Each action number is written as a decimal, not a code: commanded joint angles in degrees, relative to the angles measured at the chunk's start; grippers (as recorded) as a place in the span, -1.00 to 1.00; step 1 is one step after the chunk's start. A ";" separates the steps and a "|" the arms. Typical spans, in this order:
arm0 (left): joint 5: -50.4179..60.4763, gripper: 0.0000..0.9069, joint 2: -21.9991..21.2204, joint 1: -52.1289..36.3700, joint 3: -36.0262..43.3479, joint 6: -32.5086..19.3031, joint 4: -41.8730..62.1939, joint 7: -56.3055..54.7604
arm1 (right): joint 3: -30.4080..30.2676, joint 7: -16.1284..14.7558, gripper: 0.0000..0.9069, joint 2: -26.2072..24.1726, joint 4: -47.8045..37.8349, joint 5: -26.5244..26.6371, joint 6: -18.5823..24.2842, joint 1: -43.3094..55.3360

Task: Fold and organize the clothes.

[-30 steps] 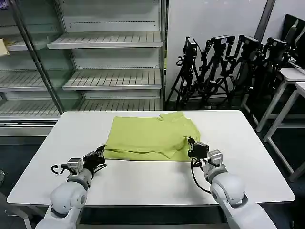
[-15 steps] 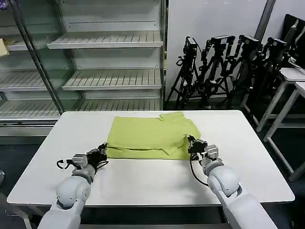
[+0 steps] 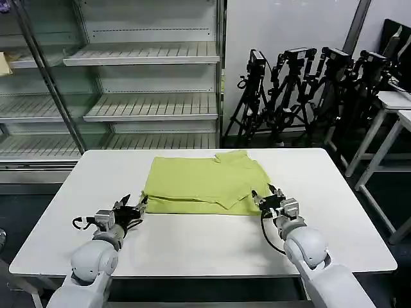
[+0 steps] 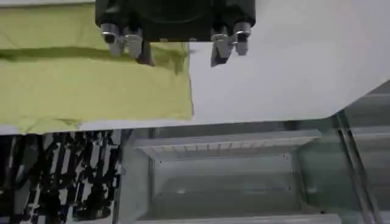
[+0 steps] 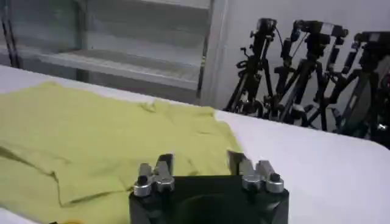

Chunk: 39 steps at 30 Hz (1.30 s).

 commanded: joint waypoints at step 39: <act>1.17 -0.98 1.06 15.57 -3.51 1.70 -12.17 1.75 | 6.83 -1.30 -1.00 -2.00 14.49 -1.66 -2.17 -16.67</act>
